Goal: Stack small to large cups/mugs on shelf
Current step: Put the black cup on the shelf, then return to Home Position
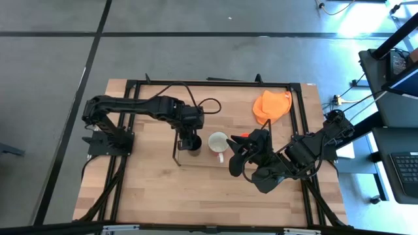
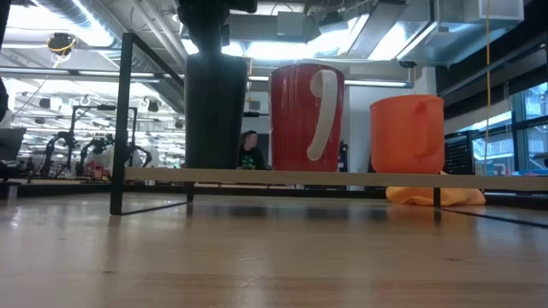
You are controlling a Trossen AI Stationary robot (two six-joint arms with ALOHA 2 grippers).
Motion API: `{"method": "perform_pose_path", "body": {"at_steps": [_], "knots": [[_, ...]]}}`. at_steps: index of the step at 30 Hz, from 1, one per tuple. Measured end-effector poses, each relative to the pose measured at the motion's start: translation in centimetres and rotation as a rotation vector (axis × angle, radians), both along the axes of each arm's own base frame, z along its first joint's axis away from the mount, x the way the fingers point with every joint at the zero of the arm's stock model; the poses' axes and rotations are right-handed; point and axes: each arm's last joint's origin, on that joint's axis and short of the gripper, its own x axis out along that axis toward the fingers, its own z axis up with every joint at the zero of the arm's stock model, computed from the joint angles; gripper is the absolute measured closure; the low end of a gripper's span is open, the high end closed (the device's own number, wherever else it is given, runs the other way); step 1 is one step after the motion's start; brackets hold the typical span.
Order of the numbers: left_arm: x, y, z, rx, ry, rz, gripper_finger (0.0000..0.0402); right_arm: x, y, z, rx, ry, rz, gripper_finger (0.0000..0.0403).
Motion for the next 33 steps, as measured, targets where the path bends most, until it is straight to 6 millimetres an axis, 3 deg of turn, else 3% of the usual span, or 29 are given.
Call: {"method": "perform_pose_path", "body": {"at_steps": [11,17,26,29,33], "knots": [[-2.5,0.1,2.9,0.026,-0.096,0.073,0.0371,0.0,0.0,0.0,-0.002,0.002,-0.001,0.0297],[-5.3,-1.3,6.9,-0.037,-0.34,0.115,0.0371,0.0,0.0,0.0,0.002,0.014,0.017,0.0297],[-10.9,-3.2,12.8,-0.252,-0.731,0.165,0.0371,0.4,1.2,0.0,0.218,0.043,0.209,0.0297],[-12.2,-3.7,14.5,-0.303,-0.86,0.13,0.0371,0.7,1.3,0.7,0.17,0.023,0.256,0.0297],[-13.0,-5.1,16.1,-0.287,-1.007,-0.039,0.0371,0.8,1.4,3.2,0.028,-0.031,0.341,0.0297]]}}
